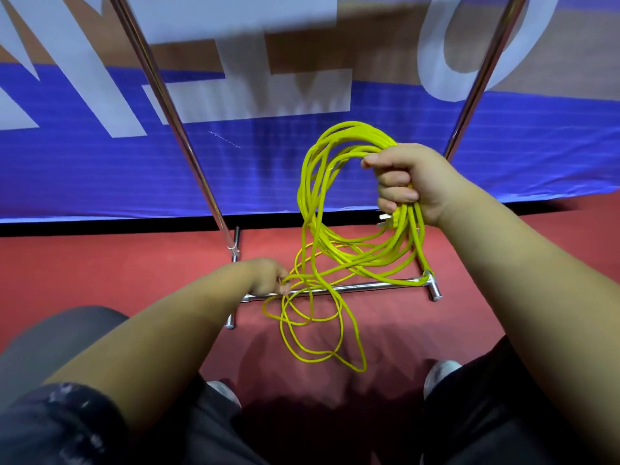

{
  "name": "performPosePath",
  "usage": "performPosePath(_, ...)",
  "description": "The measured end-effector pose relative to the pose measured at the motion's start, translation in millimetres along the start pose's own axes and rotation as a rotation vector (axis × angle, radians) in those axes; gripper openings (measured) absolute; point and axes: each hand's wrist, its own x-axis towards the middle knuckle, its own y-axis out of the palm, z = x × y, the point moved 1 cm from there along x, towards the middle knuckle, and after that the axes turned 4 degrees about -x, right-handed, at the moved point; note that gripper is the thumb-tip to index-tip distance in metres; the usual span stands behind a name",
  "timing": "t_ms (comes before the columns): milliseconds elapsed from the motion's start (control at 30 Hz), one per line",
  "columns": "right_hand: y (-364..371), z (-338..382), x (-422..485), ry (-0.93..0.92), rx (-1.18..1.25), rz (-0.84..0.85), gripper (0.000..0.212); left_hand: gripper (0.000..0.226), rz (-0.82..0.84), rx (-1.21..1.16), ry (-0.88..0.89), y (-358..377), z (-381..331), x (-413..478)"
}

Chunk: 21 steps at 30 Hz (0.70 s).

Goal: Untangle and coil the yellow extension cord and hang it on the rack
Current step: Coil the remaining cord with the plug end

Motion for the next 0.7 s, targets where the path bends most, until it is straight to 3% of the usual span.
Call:
performPosePath(133, -9.8, 1.8, 1.4, -0.017, -0.214, -0.111, 0.018, 0.031, -0.284, -0.15, -0.034, -27.0, 2.0, -1.0)
performPosePath(233, -9.1, -4.1, 5.5, -0.039, -0.467, -0.193, 0.027, 0.035, -0.435, -0.629, -0.033, -54.1, -17.2, -12.4)
performPosePath(333, -7.3, -13.5, 12.7, -0.069, -0.707, -0.304, 0.03, 0.042, -0.487, -1.062, -0.054, -76.7, -44.3, -31.0)
performPosePath(400, -7.2, -17.7, 18.3, -0.063, -0.826, -0.37, 0.03, 0.035, -0.497, -1.356, 0.002, -91.8, -57.4, -42.7)
performPosePath(500, -4.7, -22.6, 24.1, -0.038, -0.823, -0.41, 0.031, 0.004, -0.388, -1.64, 0.161, -111.1, -71.7, -62.1)
performPosePath(700, 14.5, -34.7, 23.2, -0.013, -0.523, -0.361, 0.025, 0.023, -0.339, -1.749, 0.248, -115.6, -85.4, -70.6)
